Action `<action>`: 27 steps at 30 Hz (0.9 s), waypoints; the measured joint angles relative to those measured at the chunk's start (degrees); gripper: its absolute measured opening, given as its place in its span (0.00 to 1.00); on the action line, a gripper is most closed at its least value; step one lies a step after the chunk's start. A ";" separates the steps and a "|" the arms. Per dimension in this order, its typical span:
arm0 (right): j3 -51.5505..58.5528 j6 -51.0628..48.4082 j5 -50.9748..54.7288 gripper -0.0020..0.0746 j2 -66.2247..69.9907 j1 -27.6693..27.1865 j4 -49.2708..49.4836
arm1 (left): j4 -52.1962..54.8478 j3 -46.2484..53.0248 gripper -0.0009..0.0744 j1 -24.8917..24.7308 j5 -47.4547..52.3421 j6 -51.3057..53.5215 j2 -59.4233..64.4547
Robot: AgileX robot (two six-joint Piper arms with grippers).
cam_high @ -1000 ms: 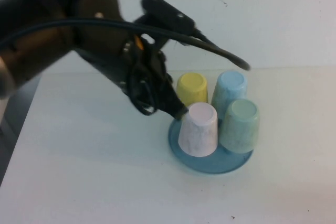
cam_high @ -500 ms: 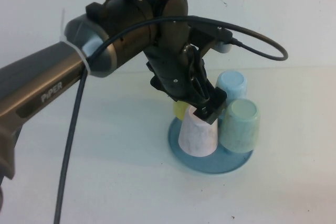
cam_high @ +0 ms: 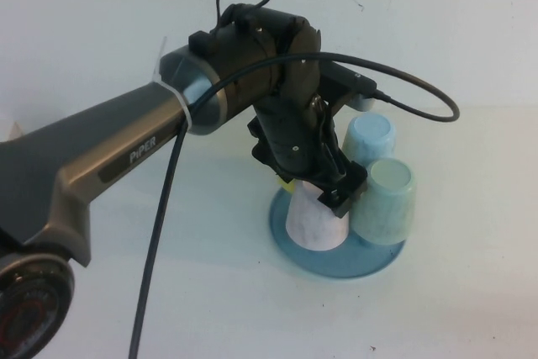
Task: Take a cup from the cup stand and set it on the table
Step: Pick up the cup from the rack
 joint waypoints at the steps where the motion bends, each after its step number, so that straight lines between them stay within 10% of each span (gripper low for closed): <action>1: 0.00 0.00 0.00 0.02 0.00 0.00 0.00 | 0.00 0.00 0.93 0.00 0.00 0.00 0.33; 27: 0.00 0.00 0.00 0.02 0.00 0.00 0.00 | 1.28 -0.41 0.79 0.00 2.48 -0.03 -6.10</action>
